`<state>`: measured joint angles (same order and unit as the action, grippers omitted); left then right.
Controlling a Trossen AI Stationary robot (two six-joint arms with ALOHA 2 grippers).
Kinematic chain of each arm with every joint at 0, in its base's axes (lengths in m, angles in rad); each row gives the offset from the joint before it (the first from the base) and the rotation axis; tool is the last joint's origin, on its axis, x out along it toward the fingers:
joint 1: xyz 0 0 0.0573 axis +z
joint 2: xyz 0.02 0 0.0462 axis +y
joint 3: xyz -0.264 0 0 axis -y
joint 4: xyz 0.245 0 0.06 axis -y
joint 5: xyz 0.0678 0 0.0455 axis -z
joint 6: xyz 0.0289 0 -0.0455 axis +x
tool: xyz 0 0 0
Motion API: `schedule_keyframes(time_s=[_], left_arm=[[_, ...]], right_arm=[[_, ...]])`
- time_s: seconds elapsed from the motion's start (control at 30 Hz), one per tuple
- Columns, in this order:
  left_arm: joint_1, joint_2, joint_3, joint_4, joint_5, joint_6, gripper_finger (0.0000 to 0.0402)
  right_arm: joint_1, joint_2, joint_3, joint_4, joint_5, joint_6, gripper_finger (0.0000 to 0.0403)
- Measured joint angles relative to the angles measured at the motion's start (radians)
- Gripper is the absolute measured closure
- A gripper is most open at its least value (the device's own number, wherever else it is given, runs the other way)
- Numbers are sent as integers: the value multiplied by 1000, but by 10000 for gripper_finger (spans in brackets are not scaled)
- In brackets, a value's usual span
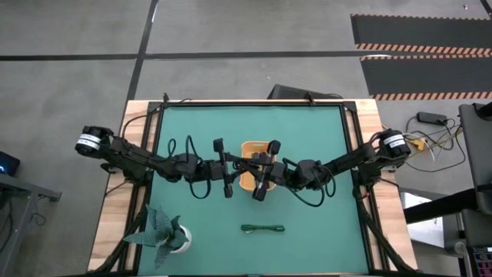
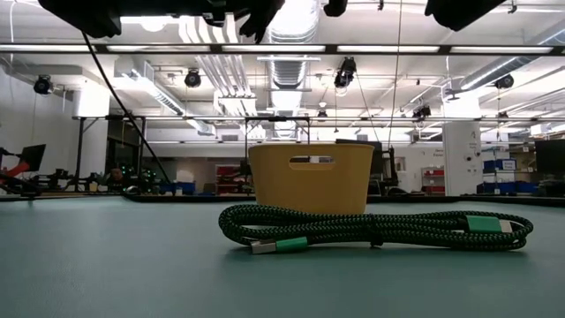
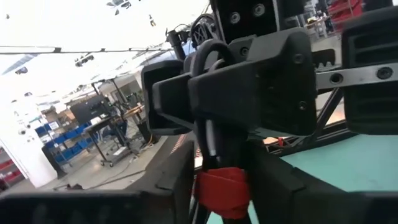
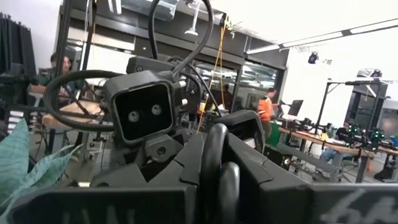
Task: Pick and place USB-C Cables
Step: Put the black charger cable into the yellow bin
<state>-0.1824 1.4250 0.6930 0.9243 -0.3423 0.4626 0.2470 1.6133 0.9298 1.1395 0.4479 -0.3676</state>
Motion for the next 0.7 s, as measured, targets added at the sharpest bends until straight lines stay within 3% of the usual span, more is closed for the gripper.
schedule_keyframes(time_s=[0.27, 0.43, 0.57, 0.7], left_arm=[[2, -13, -40, 3, -43, -11, 196], [1, -74, -83, -36, -86, -16, 172], [2, -134, -118, -75, -93, -14, 171], [5, -210, -162, -83, -107, -11, 171]], right_arm=[[2, -46, -1, -107, 41, 16, 368], [-5, -117, 29, -282, 53, 101, 369], [-20, -176, 110, -548, 49, 213, 369], [-46, -199, 269, -932, 45, 364, 369]])
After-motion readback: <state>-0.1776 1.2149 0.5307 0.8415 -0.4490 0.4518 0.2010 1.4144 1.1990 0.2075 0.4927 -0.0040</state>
